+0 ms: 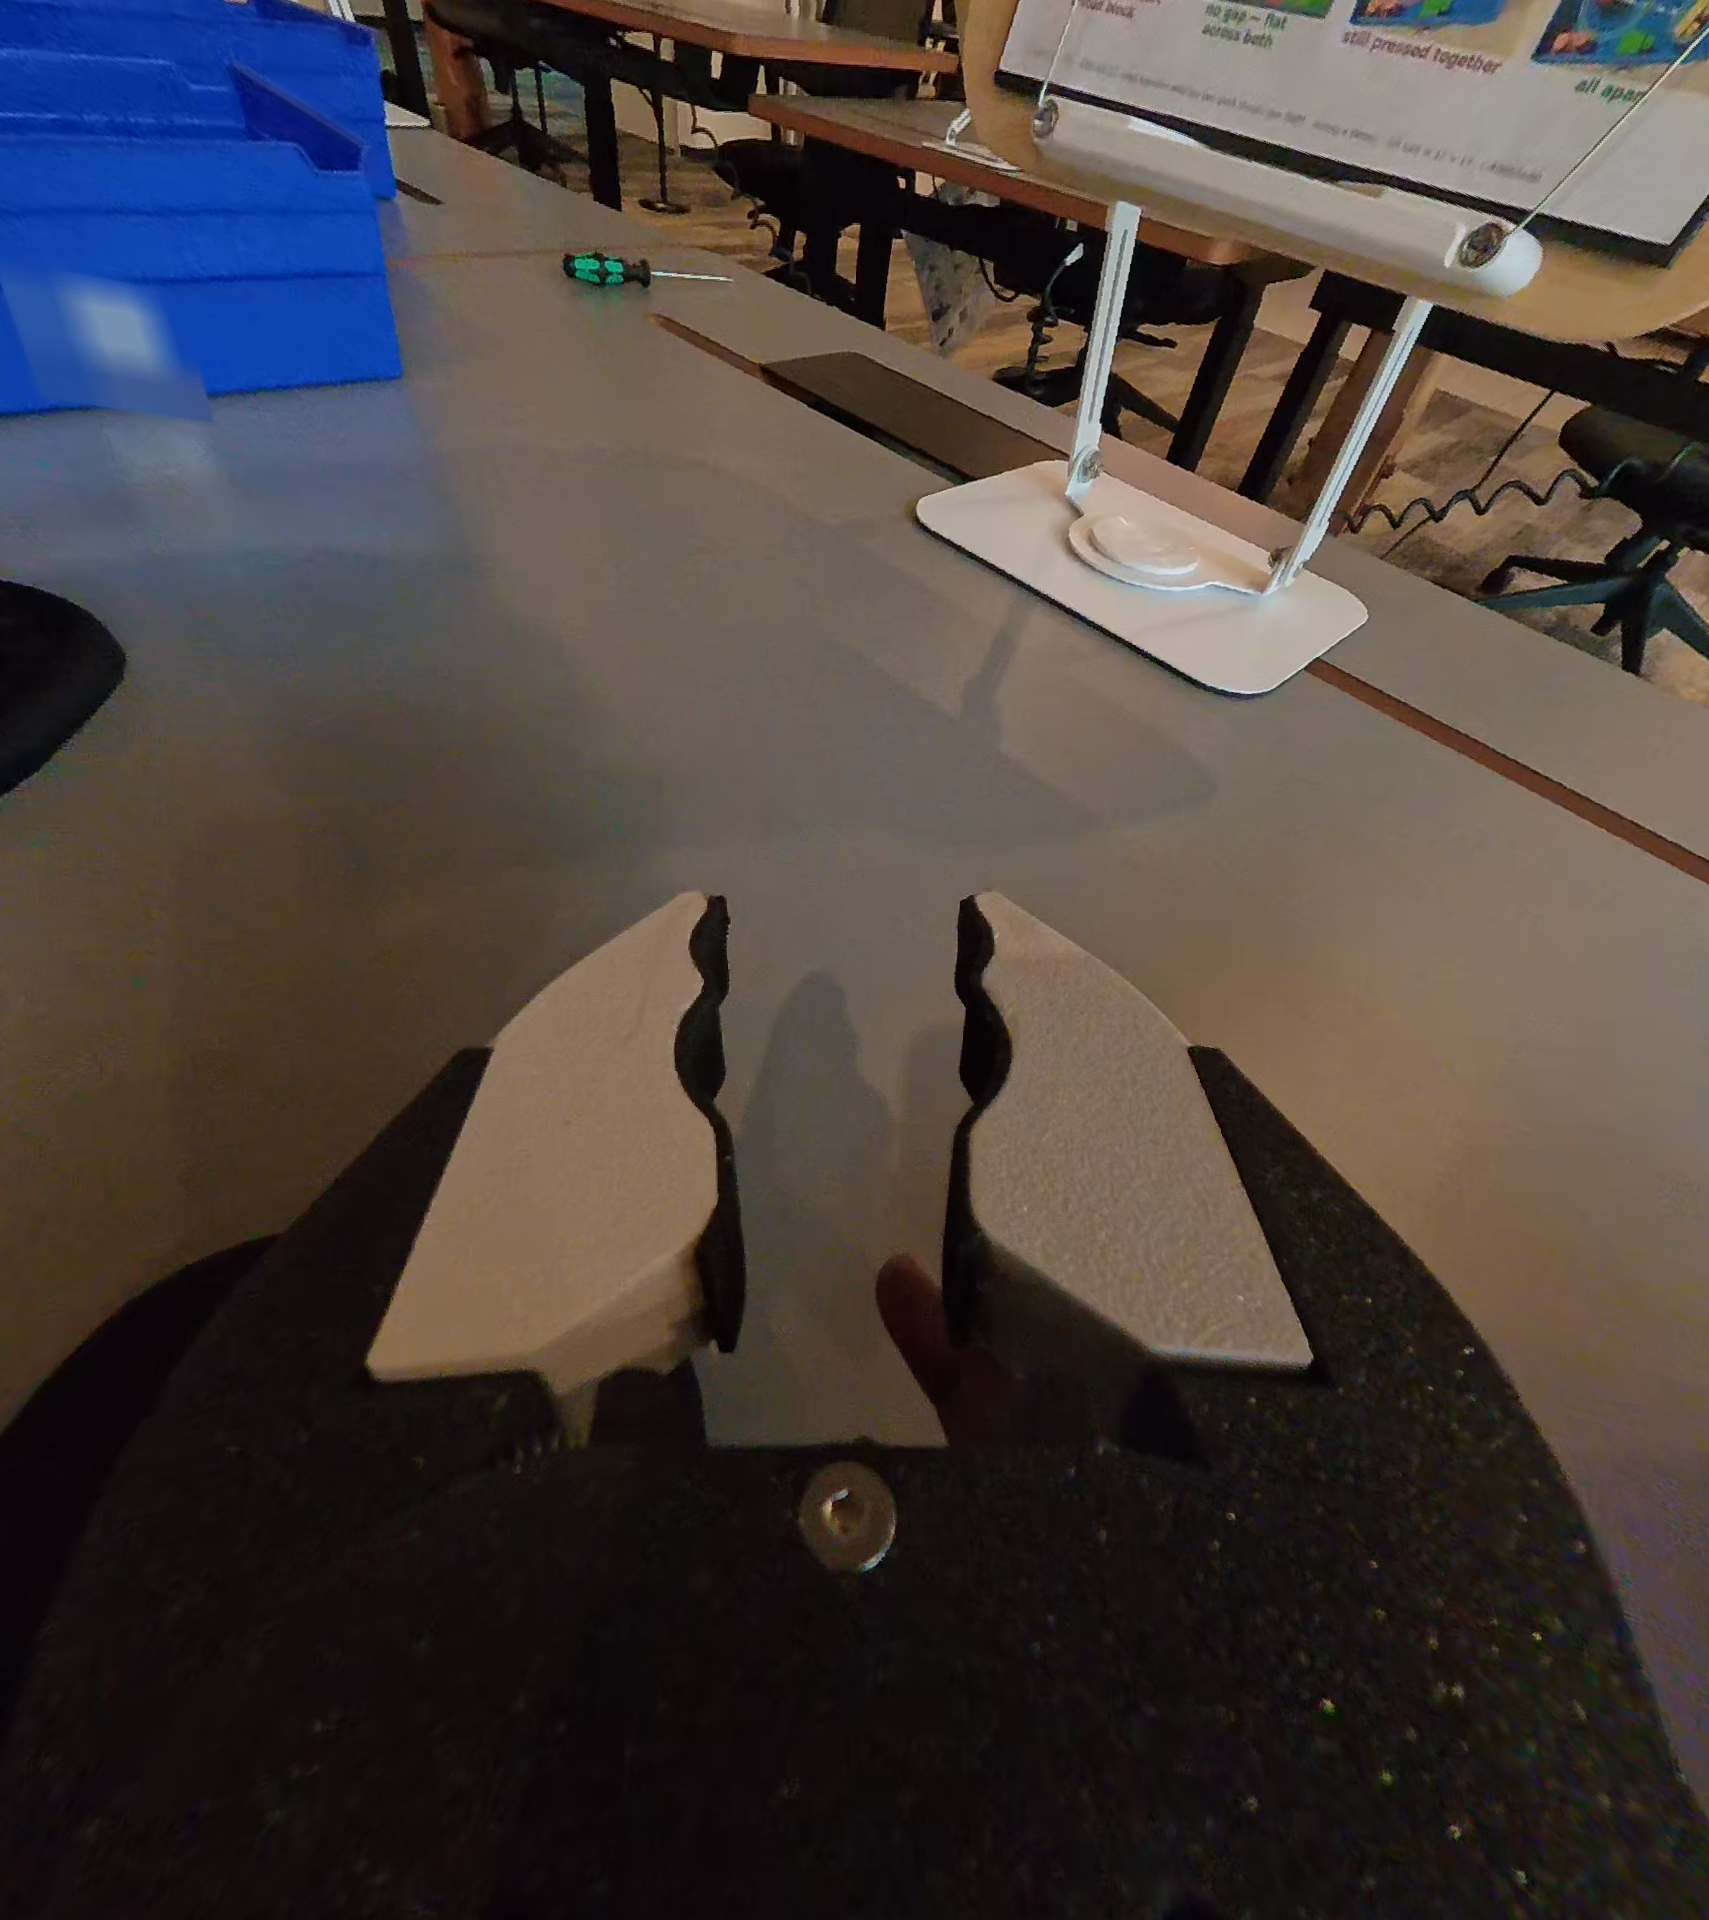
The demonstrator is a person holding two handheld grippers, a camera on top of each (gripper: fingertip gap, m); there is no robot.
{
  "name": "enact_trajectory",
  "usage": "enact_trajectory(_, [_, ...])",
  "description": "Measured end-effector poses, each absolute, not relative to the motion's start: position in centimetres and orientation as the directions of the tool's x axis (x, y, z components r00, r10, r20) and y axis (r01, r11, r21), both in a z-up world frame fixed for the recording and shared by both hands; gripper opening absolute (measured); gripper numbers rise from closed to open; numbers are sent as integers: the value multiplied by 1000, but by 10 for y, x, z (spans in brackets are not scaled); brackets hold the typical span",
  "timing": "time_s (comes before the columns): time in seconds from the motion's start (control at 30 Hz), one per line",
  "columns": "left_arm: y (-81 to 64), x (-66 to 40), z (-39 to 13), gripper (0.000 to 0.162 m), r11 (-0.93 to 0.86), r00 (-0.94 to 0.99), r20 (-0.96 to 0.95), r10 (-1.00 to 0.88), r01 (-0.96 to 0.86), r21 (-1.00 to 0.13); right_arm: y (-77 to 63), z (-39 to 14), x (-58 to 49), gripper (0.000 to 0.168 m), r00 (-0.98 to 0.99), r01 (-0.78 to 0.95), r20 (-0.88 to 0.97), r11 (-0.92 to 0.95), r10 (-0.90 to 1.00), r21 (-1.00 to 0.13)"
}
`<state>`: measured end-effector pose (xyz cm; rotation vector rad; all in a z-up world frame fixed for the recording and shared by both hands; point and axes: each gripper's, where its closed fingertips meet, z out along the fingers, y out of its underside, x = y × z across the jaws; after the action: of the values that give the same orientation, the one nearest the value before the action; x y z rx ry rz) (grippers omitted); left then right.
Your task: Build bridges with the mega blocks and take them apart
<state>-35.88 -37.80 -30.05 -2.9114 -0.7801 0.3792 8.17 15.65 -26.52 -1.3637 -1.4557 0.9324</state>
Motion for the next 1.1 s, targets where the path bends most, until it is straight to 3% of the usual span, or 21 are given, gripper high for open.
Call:
enact_trajectory(0.4, [-376,-361,-318,35,-876,849,-214,482,469,-114,158,-273,82,42,23,343,134,118,991,-932])
enact_trajectory(0.63, [-358,-357,-289,35,-901,882,-208,422,384,-200,156,-274,81,42,11,344,124,113,992,-932])
enact_trajectory(0.87, [-294,-328,-190,34,-942,927,-317,201,93,-324,152,-277,78,42,-8,344,111,107,994,-933])
enact_trajectory(1.1, [-197,-240,-146,35,-919,936,-311,-165,-260,-297,146,-284,75,42,-44,363,115,123,992,-924])
